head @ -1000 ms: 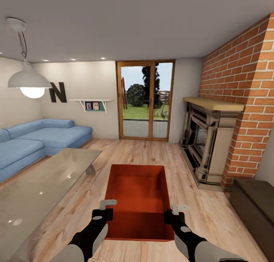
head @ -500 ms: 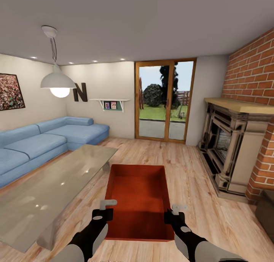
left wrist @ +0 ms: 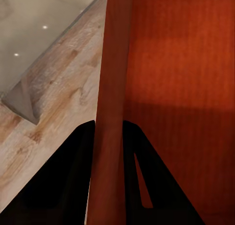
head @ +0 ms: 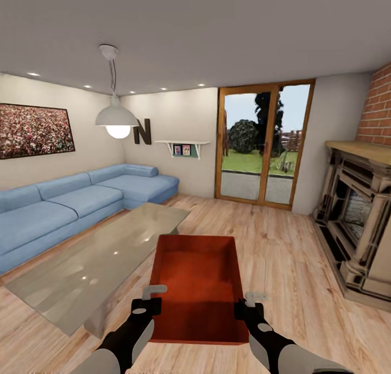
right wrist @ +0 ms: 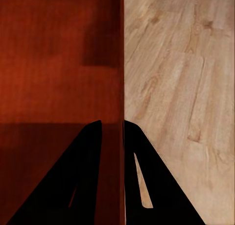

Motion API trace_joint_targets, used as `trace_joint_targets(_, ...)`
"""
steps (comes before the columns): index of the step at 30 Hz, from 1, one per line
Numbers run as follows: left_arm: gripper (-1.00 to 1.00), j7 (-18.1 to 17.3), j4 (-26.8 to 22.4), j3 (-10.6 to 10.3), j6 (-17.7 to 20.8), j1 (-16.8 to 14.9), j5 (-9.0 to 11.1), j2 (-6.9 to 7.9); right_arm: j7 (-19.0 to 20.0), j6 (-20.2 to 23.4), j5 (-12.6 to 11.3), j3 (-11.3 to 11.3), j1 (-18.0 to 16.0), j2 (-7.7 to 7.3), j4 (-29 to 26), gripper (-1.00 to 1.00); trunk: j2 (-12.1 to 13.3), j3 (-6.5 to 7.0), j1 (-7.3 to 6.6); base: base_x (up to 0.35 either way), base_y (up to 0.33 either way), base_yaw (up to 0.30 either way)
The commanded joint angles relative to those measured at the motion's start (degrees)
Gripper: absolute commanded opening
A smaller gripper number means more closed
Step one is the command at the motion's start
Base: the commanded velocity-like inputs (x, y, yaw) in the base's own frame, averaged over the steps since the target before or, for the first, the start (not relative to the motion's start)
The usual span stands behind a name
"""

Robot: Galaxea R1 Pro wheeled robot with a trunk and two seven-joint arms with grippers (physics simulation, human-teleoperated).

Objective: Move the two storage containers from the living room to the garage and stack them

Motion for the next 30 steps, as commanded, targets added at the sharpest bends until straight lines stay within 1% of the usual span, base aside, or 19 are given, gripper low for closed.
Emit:
trace_joint_targets(1, -1.0, 0.7, 0.1, 4.9, 0.4, -0.1, 0.8, 0.13, 0.1, -0.3, 0.3, 2.4, 0.0, -0.32, -0.2, -1.0, 0.0, -0.01, 0.01, 0.0, 0.0, 0.3)
trace_joint_targets(23, -1.0, 0.6, 0.2, 4.8, 0.4, -0.1, 0.8, 0.13, 0.1, -0.3, 0.1, 2.4, 0.0, -0.15, -0.2, -1.0, 0.0, -0.01, 0.01, 0.0, 0.0, 0.299)
trace_joint_targets(30, -1.0, 0.6, 0.3, 4.9, 0.4, -0.1, 0.8, 0.13, 0.1, -0.3, 0.1, 2.4, 0.0, -0.15, -0.2, -1.0, 0.0, -0.01, 0.01, 0.0, 0.0, 0.061)
